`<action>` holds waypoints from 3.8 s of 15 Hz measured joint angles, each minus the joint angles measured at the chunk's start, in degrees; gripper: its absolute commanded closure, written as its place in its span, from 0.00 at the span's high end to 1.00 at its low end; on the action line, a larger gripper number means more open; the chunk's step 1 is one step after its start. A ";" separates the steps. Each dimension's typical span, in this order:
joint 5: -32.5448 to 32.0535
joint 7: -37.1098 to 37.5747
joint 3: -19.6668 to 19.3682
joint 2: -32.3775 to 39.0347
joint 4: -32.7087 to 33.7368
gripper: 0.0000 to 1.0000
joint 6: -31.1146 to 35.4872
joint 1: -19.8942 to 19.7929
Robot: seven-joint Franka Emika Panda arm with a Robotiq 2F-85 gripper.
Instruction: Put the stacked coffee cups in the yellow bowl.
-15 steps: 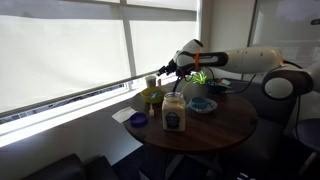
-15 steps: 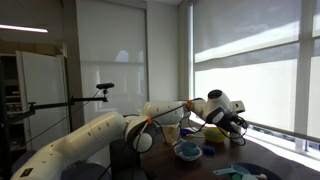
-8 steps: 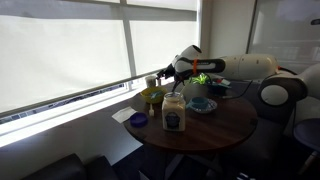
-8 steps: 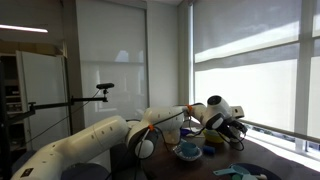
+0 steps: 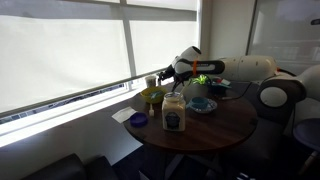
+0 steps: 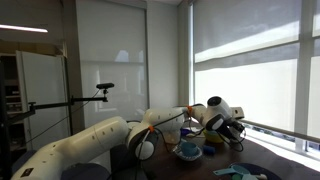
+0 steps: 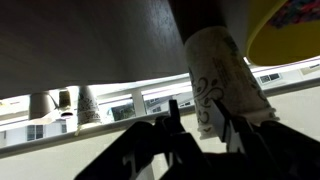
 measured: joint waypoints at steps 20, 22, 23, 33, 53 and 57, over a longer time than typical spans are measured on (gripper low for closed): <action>-1.66 11.24 -5.84 4.49 2.26 0.94 13.45 3.01; -2.27 14.54 -8.56 5.02 2.26 0.68 13.45 3.63; -2.42 15.93 -9.80 5.15 2.26 0.59 13.43 3.90; -2.51 22.39 -14.46 5.23 2.35 0.00 12.68 5.31; -16.11 18.81 -15.84 -12.58 5.70 0.01 -19.66 1.78; -17.96 18.91 -15.99 -16.21 5.70 0.01 -25.98 0.15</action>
